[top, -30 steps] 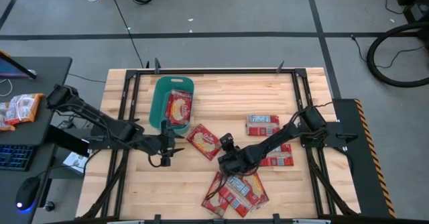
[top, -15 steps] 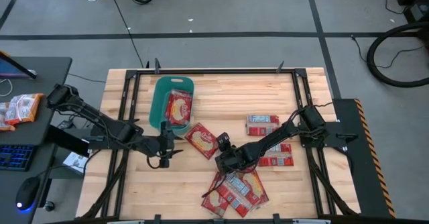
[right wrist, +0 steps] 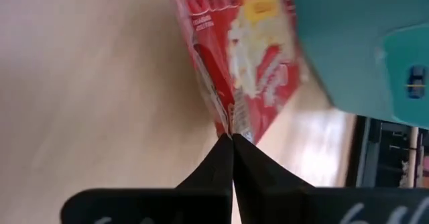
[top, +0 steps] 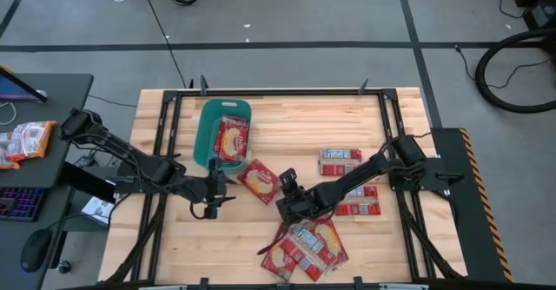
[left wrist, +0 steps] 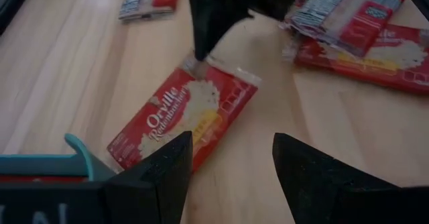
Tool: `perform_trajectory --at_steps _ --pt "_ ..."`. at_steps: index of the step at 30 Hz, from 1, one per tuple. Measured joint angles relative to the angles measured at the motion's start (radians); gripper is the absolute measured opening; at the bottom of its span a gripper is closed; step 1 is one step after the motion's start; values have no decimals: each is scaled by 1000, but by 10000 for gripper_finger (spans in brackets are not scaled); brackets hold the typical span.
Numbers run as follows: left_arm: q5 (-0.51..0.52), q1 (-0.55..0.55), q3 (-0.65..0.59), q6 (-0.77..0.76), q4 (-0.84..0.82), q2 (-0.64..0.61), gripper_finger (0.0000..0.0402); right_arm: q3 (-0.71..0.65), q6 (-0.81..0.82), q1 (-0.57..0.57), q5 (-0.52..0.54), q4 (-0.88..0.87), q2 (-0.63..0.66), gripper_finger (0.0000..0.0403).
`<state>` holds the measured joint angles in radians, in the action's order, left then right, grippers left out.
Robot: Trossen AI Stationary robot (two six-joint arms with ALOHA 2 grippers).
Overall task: Sort popcorn bags into baskets
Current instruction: Put the red popcorn bag into the green bin
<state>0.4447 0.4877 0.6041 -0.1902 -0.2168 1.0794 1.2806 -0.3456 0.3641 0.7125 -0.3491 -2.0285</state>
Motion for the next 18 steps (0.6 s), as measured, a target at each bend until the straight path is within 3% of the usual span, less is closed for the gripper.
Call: perform_trajectory --at_steps 5,13,18 --pt "0 4 0 43 -7 0 221 75 51 -7 -13 -57 57 3" --pt "33 5 0 72 10 0 264 282 242 -52 -138 -281 104 2" --pt "33 4 -2 6 87 8 286 359 367 -92 -224 -337 104 1"
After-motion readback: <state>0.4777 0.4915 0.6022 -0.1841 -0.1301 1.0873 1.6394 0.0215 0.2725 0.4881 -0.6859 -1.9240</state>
